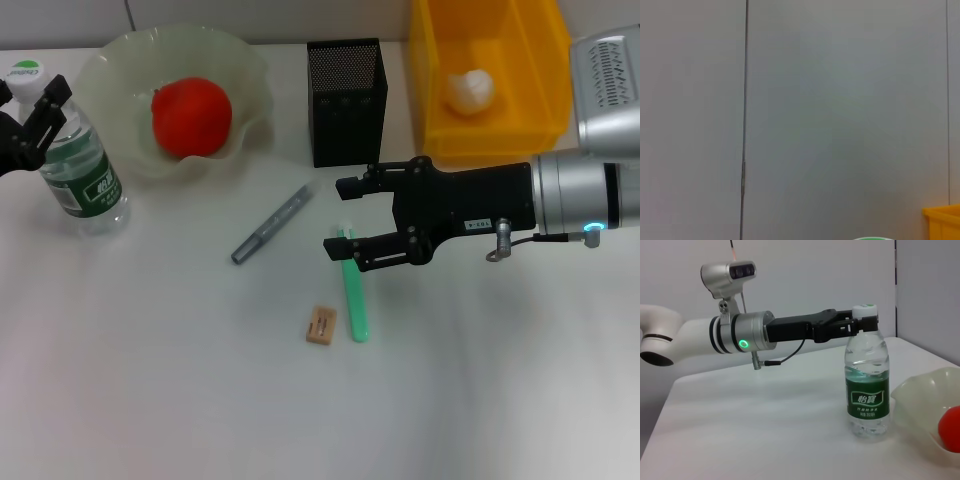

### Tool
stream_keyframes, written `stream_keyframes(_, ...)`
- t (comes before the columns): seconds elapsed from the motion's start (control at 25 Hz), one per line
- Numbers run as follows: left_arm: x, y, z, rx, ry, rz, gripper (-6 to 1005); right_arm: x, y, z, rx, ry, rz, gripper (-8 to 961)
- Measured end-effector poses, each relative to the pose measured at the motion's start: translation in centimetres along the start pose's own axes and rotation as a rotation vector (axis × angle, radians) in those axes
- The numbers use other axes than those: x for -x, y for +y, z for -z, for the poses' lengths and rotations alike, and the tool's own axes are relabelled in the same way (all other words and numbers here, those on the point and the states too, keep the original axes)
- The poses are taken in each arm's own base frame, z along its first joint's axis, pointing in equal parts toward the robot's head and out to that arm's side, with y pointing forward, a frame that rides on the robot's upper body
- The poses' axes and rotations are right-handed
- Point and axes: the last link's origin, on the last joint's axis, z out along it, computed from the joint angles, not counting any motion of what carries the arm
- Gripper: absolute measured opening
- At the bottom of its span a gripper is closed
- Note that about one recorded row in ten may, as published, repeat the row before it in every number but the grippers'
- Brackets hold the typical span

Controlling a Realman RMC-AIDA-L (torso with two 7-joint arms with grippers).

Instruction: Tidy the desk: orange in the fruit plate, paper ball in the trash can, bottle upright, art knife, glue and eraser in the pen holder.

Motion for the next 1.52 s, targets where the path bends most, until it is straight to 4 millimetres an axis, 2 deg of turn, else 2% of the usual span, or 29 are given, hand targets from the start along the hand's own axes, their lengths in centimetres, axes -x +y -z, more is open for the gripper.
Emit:
stream_keyframes(0.84, 0.1, -0.1, -0.1, -0.012, -0.004, -0.024, 465, 0.1, -0.2, 0.0, -0.003, 0.002, 0.009, 782)
stream_keyframes(1.04, 0.1, -0.1, -0.1, -0.012, -0.005, -0.023, 707, 0.1, -0.2, 0.0, -0.008, 0.003, 0.009, 782)
stream_keyframes(1.28, -0.8, -0.4, 0.6, -0.024, 0.064, 0.008, 859, 0.1, -0.2, -0.1, -0.009, 0.003, 0.007, 782)
stream_keyframes(1.32, -1.9, -0.5, 1.4, -0.01, 0.134, 0.064, 858, 0.1, -0.2, -0.1, -0.01, 0.003, 0.007, 782)
stream_keyframes(1.4, -2.4, -0.5, 1.8, 0.003, 0.166, 0.094, 858, 0.1, -0.2, -0.1, -0.01, 0.002, 0.007, 782)
stream_keyframes(1.48, -4.0, -0.4, 3.1, 0.074, 0.247, 0.178, 857, 0.3, -0.3, -0.1, -0.013, -0.009, 0.005, 782)
stream_keyframes(1.52, -5.3, -0.1, 4.2, 0.168, 0.291, 0.25, 856, 0.4, -0.3, -0.1, -0.016, -0.018, 0.005, 782)
